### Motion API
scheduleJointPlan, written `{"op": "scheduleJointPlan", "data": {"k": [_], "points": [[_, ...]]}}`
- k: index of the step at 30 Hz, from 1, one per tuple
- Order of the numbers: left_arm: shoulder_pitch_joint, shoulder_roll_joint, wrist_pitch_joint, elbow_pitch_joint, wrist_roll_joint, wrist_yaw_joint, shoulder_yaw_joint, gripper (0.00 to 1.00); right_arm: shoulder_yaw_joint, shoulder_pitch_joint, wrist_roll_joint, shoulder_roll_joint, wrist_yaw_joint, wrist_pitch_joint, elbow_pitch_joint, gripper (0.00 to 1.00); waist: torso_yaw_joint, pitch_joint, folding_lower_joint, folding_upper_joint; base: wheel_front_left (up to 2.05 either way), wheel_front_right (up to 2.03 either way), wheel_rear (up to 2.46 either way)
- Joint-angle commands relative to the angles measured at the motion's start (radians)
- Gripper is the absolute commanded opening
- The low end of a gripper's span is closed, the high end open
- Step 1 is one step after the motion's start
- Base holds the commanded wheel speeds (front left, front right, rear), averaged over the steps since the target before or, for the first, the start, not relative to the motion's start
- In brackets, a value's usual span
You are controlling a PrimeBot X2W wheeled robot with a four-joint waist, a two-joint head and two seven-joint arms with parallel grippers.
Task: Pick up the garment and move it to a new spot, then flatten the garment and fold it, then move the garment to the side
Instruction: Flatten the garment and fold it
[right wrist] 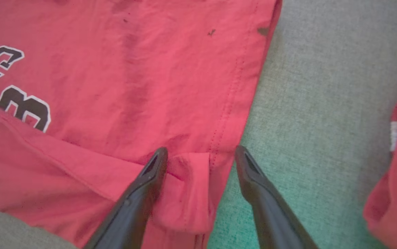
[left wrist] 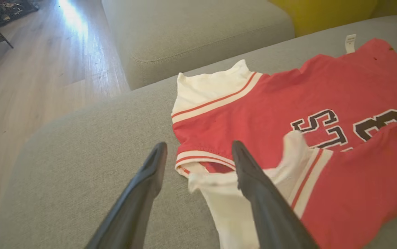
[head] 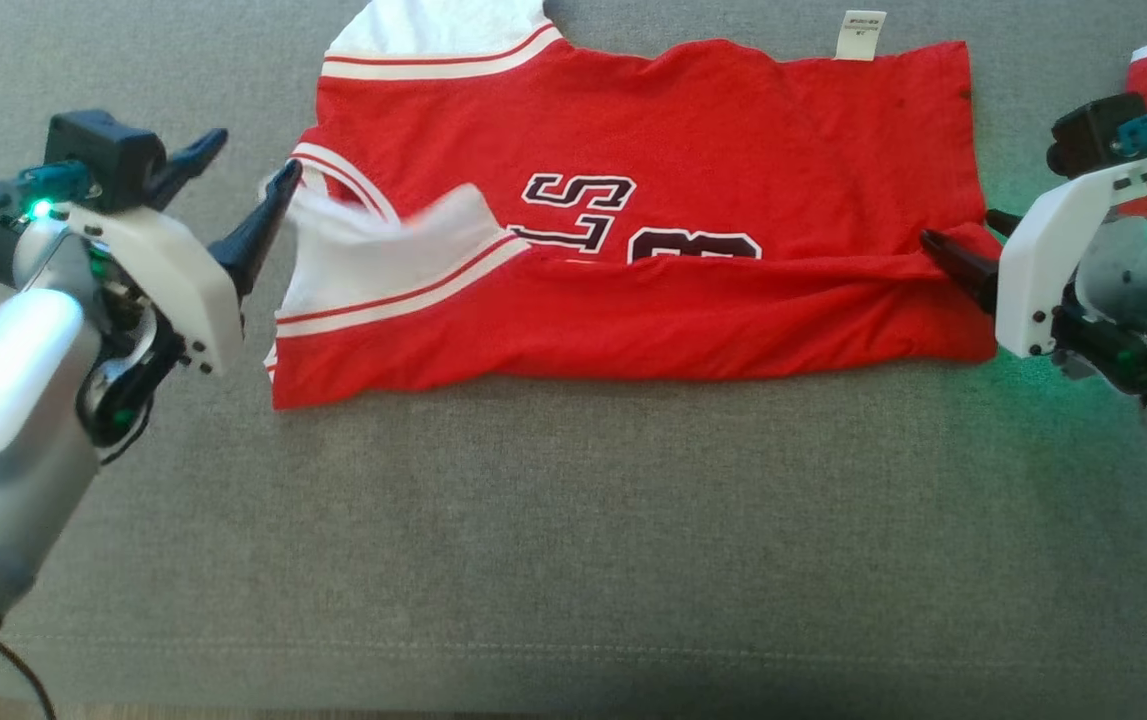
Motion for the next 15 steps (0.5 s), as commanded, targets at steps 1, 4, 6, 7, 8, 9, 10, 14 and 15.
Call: {"op": "scheduleJointPlan", "data": {"k": [1,4,6,7,8,9,10,14,15], "points": [[-0.059,0.018,-0.038,0.016,0.006,0.020,0.056,1.00,-0.003,-0.017,0.010,0.000,-0.001,-0.023,-0.005,1.00,0.000,0.000,-0.0001,0.0000,0.00,0.00,0.00],[-0.051,-0.017,-0.098,0.050,-0.005,0.049,0.078,1.00,-0.008,-0.014,0.015,0.006,-0.001,-0.075,0.007,1.00,0.001,-0.007,-0.0001,0.0000,0.00,0.00,0.00],[-0.036,-0.040,-0.136,0.065,-0.021,0.075,0.103,1.00,-0.021,-0.011,0.012,0.010,-0.001,-0.129,0.022,1.00,0.002,-0.015,-0.0001,0.0000,0.00,0.00,0.00],[-0.010,-0.066,-0.166,0.067,-0.046,0.100,0.138,1.00,-0.029,-0.006,-0.001,0.016,-0.001,-0.198,0.027,1.00,0.003,-0.027,-0.0001,0.0000,0.00,0.00,0.00],[0.007,-0.080,-0.177,0.062,-0.054,0.115,0.156,1.00,-0.040,-0.001,-0.006,0.021,-0.001,-0.235,0.035,1.00,0.005,-0.034,-0.0001,0.0000,0.00,0.00,0.00],[0.027,-0.093,-0.184,0.055,-0.063,0.126,0.176,1.00,-0.048,0.005,-0.012,0.027,-0.001,-0.273,0.039,1.00,0.006,-0.044,-0.0001,0.0000,0.00,0.00,0.00],[0.049,-0.106,-0.188,0.046,-0.071,0.141,0.200,1.00,-0.055,0.014,-0.017,0.034,-0.001,-0.308,0.044,1.00,0.007,-0.054,-0.0001,0.0000,0.00,0.00,0.00],[0.162,-0.164,-0.192,-0.068,-0.047,0.193,0.350,1.00,-0.094,0.046,-0.046,0.059,-0.001,-0.457,0.062,1.00,0.014,-0.095,-0.0001,0.0000,0.00,0.00,0.00],[0.162,-0.164,-0.192,-0.068,-0.047,0.193,0.350,1.00,-0.094,0.046,-0.046,0.059,-0.001,-0.457,0.062,1.00,0.014,-0.095,-0.0001,0.0000,0.00,0.00,0.00]]}}
